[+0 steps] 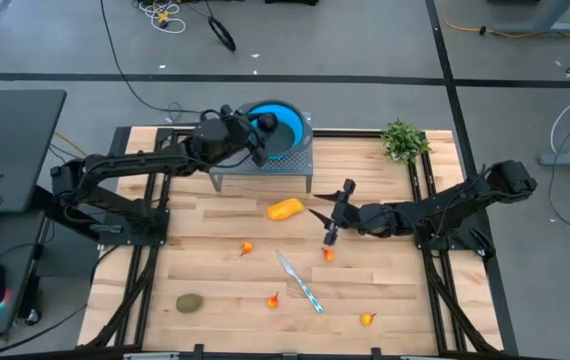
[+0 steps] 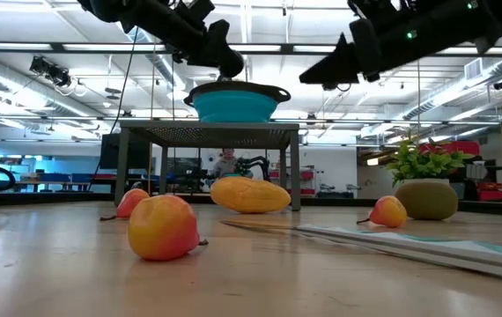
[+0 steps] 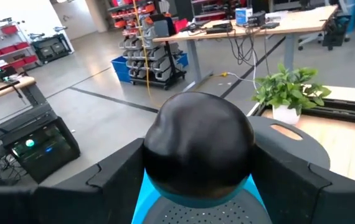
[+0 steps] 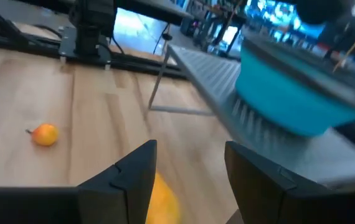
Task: Pick & Place Fruit
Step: Put the black plum into the blue strainer bowl on the shelf, then put the orange pear into the blue strainer bowl on the shelf
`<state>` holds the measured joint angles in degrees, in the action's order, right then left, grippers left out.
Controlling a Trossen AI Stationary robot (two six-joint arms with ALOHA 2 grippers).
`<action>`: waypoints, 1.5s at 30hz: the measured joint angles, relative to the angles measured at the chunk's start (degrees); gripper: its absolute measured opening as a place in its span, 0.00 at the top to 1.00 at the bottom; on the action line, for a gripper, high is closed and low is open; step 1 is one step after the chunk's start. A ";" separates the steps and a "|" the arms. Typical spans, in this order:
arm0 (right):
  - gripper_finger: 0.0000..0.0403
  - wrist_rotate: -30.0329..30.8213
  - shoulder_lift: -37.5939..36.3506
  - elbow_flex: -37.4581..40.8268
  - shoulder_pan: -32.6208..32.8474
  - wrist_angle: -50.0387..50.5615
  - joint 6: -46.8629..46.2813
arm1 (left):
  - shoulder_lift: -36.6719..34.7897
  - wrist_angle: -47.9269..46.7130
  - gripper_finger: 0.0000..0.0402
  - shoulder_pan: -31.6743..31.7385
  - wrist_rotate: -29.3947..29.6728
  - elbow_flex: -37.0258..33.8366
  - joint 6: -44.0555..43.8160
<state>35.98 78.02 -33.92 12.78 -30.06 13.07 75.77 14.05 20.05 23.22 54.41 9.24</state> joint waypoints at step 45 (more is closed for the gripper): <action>0.51 10.37 -0.22 -3.84 -2.36 0.01 18.90 | 0.00 2.17 0.09 2.23 1.44 0.02 -0.61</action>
<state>46.35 77.80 -37.76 10.42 -30.05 31.97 75.77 16.23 22.28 24.67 54.43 8.62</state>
